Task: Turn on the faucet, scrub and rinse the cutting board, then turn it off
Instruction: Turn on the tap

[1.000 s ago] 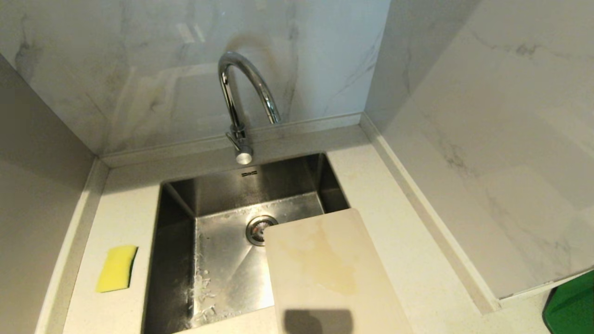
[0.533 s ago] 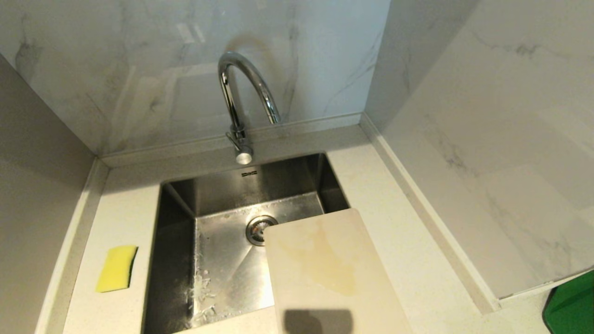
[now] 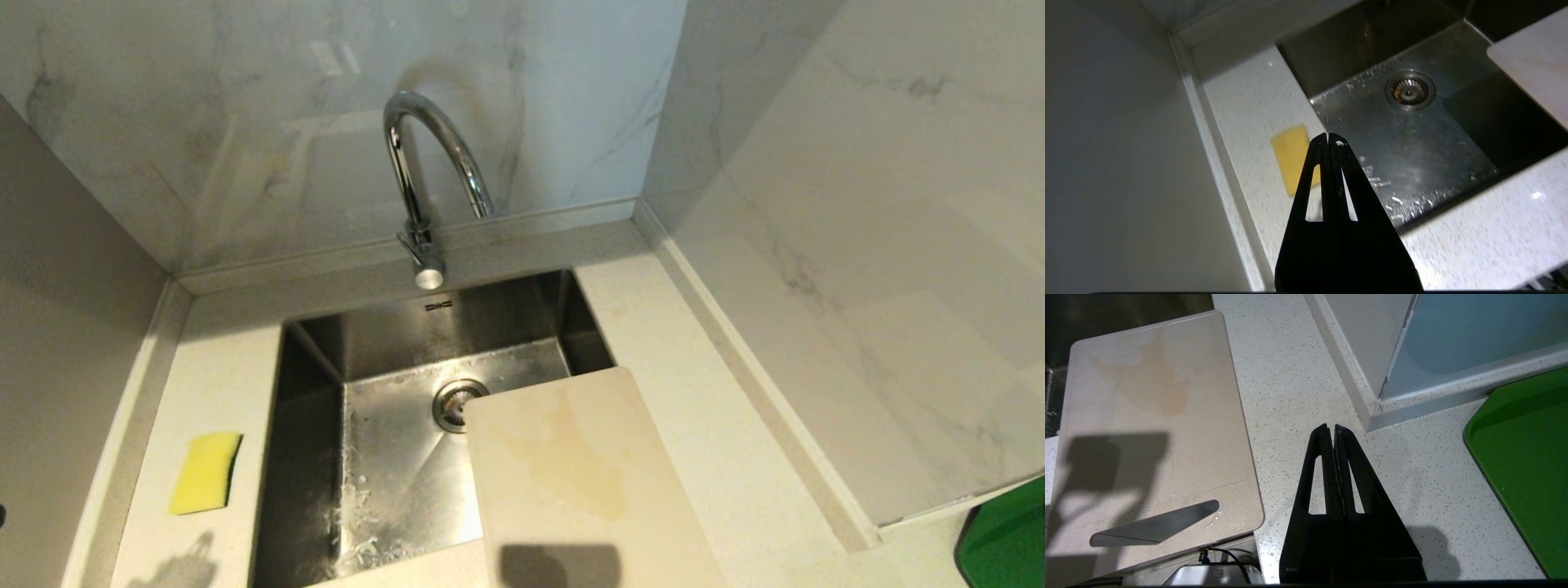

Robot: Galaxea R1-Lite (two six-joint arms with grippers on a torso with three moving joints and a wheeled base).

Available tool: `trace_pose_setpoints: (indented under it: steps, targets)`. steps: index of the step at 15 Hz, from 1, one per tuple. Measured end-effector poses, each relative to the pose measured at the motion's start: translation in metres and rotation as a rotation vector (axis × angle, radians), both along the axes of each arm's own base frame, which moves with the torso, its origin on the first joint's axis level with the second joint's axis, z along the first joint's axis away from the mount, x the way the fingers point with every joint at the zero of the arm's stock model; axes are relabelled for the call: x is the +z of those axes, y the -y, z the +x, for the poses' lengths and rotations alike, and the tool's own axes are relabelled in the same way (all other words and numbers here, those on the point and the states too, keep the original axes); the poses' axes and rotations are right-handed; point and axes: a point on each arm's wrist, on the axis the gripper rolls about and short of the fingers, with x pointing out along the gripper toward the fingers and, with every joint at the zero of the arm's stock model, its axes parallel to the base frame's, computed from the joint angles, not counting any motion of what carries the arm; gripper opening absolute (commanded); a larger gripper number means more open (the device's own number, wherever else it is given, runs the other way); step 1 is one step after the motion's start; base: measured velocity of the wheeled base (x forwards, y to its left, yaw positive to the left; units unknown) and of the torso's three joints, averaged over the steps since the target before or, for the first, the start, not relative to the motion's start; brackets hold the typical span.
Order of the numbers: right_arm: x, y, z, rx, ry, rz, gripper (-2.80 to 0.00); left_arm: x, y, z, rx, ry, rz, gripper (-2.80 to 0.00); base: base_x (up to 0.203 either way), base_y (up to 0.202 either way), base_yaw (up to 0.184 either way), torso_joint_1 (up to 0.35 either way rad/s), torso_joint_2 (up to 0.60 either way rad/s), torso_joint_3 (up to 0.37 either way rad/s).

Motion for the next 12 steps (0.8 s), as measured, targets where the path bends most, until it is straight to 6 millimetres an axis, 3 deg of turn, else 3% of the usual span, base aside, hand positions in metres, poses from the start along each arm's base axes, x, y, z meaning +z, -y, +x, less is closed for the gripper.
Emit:
trace_pose_setpoints:
  steps: [6,12]
  targets:
    - [0.000,0.000,0.000,0.000,0.000,0.000,-2.80,0.065,0.000,0.065,-0.014,0.079,-0.009,-2.80,0.000,0.000,0.000,0.000,0.00,0.000]
    - [0.000,0.000,0.000,0.000,0.000,0.000,-2.80,0.090,0.031,0.125,-0.117,0.025,-0.082,-2.80,0.000,0.000,0.000,0.000,0.00,0.000]
